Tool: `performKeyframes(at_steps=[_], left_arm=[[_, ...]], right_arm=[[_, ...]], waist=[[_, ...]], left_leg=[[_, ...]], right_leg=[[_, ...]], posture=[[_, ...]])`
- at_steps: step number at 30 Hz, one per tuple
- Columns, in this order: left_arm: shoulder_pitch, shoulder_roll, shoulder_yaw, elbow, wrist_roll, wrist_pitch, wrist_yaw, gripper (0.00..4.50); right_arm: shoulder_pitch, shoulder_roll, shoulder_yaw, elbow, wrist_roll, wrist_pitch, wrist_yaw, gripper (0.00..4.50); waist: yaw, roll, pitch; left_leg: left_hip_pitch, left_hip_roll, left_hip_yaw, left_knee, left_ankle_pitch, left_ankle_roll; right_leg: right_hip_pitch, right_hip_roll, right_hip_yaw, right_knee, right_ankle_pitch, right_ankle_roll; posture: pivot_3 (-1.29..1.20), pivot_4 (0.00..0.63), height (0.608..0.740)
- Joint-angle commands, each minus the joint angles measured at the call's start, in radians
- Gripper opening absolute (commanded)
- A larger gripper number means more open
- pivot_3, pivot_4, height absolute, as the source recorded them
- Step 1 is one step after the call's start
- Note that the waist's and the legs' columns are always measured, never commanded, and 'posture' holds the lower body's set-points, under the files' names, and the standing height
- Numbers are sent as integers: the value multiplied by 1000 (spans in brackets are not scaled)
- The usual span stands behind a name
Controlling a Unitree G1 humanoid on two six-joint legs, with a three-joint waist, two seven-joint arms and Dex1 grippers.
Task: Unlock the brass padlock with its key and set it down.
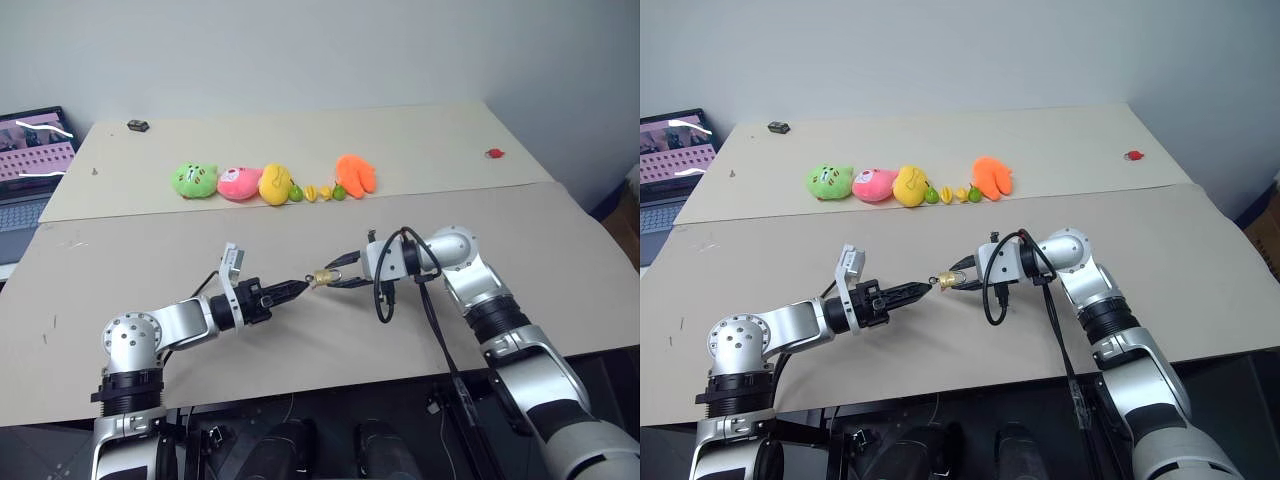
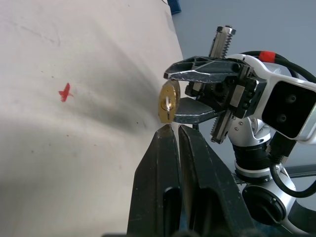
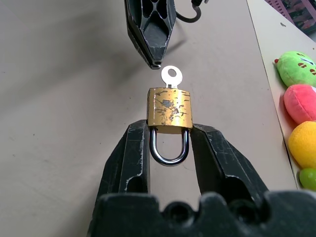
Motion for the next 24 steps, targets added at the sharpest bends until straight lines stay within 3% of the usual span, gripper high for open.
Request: performKeyframes(at_steps=[1,24], left_arm=[[-25,3,5,9,9,-19,-18,192],[-63,-36,-2,30,50,-27,-31,192]], right_arm=[[-28,-5,-12,-24,16,-16,-6,946],[-30,-8,-14,-22,16,-17,-7,946]], waist=[[0,0,0],[0,0,0]], left_leg=[[0,0,0,0,0,0],[0,0,0,0,0,0]], right_leg=[[0,0,0,0,0,0],[0,0,0,0,0,0]], posture=[[0,150,740],[0,150,740]])
